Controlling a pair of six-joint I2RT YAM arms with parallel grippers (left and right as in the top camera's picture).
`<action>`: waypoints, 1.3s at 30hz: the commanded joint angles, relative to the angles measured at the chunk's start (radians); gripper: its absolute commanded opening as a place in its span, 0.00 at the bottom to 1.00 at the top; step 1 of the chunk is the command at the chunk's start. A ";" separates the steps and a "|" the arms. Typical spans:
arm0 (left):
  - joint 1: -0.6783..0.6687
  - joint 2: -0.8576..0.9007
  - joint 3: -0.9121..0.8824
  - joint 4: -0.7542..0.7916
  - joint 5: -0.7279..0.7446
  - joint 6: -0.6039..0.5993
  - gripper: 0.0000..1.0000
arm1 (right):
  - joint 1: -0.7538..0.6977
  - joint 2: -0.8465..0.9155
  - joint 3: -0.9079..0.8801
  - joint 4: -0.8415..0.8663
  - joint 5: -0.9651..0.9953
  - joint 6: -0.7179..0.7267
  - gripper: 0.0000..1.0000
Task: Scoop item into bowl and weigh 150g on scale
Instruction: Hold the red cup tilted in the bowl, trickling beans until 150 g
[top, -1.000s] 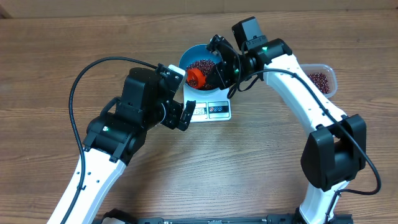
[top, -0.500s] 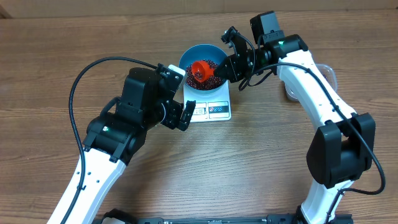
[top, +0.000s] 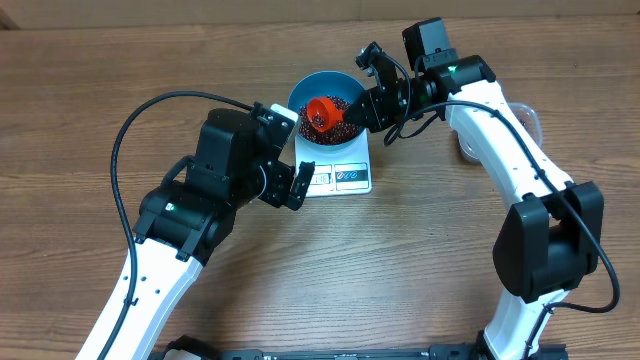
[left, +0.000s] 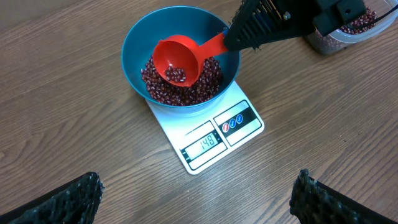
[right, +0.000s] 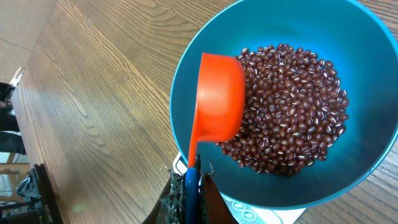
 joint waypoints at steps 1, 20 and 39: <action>0.004 0.009 0.000 0.000 0.014 0.019 1.00 | -0.007 -0.024 0.023 0.005 -0.013 -0.005 0.04; 0.004 0.009 0.000 0.000 0.014 0.019 1.00 | 0.013 -0.065 0.023 0.040 0.292 -0.027 0.04; 0.004 0.009 0.000 0.000 0.014 0.019 1.00 | 0.052 -0.080 0.023 0.060 0.333 0.004 0.03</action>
